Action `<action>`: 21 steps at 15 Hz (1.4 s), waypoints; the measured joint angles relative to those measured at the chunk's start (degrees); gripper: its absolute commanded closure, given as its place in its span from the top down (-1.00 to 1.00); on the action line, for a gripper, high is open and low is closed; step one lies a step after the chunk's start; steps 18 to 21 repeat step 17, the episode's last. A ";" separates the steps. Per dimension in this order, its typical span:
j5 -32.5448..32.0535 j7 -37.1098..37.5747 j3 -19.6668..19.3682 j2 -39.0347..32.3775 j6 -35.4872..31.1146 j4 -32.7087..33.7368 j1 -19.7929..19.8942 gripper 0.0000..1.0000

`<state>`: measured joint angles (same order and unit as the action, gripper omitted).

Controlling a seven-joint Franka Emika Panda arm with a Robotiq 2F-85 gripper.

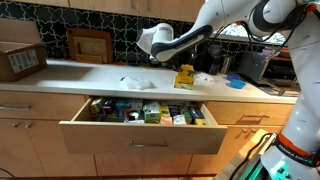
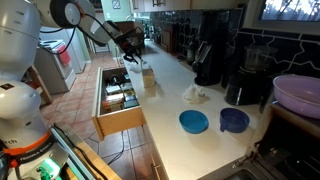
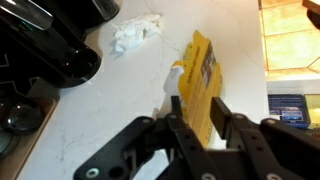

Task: Remove the yellow box from the drawer and put it on the counter

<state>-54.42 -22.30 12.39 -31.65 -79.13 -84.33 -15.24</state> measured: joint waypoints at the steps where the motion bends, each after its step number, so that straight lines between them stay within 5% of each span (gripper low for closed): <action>1: 0.57 -1.56 0.09 0.21 -0.59 0.09 0.03 0.53; 5: 3.04 -8.17 1.11 2.49 -6.01 -0.19 0.50 1.00; 13: 21.65 -25.73 1.68 7.98 -5.68 0.05 4.14 0.98; 21: 22.81 -31.91 1.67 10.07 -10.02 -1.68 5.79 0.99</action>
